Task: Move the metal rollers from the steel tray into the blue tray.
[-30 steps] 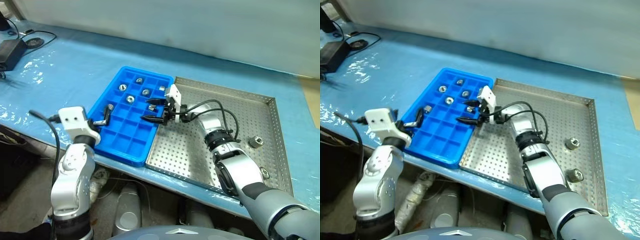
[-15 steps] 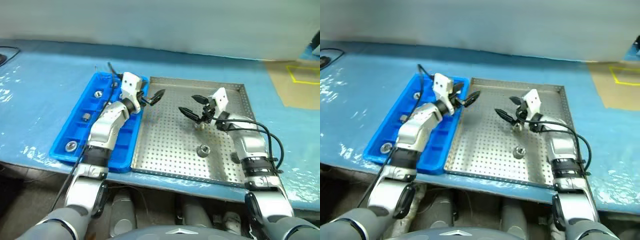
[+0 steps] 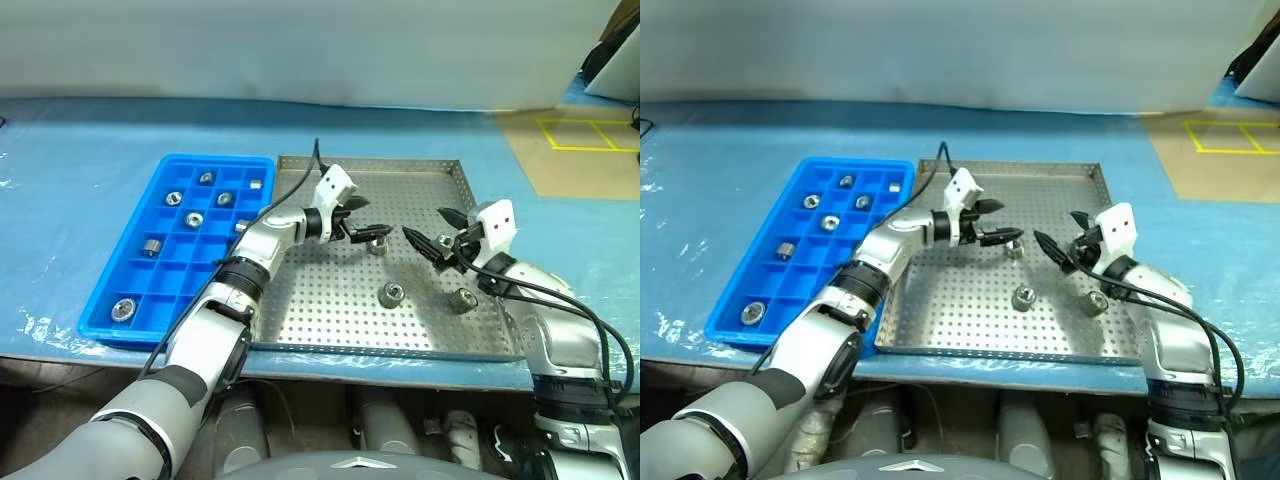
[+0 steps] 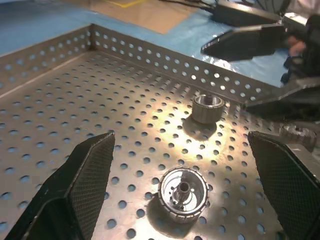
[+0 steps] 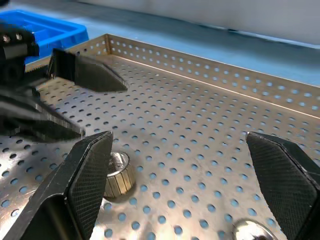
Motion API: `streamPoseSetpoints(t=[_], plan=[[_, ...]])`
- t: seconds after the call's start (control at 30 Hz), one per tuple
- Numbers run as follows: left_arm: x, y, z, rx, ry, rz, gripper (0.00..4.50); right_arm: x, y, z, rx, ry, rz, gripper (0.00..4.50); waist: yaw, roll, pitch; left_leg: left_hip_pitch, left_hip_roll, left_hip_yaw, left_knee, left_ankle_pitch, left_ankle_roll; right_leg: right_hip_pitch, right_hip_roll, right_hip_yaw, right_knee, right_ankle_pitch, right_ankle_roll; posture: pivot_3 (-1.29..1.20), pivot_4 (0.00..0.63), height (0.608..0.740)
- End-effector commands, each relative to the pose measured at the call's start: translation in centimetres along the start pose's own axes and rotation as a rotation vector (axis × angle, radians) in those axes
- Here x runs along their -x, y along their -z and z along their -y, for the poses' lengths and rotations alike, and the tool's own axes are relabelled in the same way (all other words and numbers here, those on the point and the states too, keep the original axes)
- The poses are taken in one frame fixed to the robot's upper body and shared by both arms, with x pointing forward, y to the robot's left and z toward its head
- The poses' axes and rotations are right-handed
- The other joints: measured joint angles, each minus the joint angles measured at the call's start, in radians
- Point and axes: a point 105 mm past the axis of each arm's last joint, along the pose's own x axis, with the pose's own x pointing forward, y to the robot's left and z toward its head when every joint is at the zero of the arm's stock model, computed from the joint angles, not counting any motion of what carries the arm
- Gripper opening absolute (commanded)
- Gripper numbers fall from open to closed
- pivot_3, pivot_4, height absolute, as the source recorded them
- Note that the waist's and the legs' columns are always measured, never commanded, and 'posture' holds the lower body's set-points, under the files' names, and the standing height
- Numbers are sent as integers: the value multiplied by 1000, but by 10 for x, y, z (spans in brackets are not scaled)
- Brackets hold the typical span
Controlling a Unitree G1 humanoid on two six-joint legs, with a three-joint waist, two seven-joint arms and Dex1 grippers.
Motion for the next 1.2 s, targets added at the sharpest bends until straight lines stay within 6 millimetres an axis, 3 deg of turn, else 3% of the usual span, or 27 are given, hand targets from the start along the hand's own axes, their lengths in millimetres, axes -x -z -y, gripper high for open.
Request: streamPoseSetpoints(t=[0.03,0.17,0.23,0.5,0.63,0.9,1.2], plan=[[-10,0,-2,-98,-28,-41,4481,12,-15,4,24,47,46,4500,-16,0,0,0,-1,1,0,-1,1,0,-1,0,-1,0,0,-706,150,740],[-15,11,-11,-114,-125,-94,4481,18,-16,5,24,69,46,4500,-49,0,0,-1,-5,2,1,-3,5,0,-5,0,-1,-1,1,-730,150,740],[-17,14,-14,-108,-161,-98,4108,20,-16,5,24,75,46,4500,-69,0,0,-1,-9,2,2,-4,7,0,-9,0,-1,-2,4,-731,150,740],[-12,7,-21,-40,-194,-35,1665,9,-19,1,23,38,59,4500,-128,0,0,-11,-13,2,12,-11,18,0,-16,-2,-3,-3,6,-646,150,740],[2,-4,-28,-3,-212,47,1665,-10,-19,-7,15,-42,63,4500,-149,0,0,-13,-15,1,14,-11,19,-1,-19,-3,-3,-2,6,-557,150,740],[46,-18,-33,25,-306,160,1665,-61,-26,-26,18,-238,81,4500,-116,0,0,-17,-16,-3,14,-9,23,-2,-24,-9,-1,-2,5,-308,150,740],[65,-21,-33,25,-394,167,4459,-77,-26,-34,33,-316,86,4500,31,0,0,-17,-15,-1,13,-9,23,-2,-26,-9,0,-2,5,-243,150,740]])
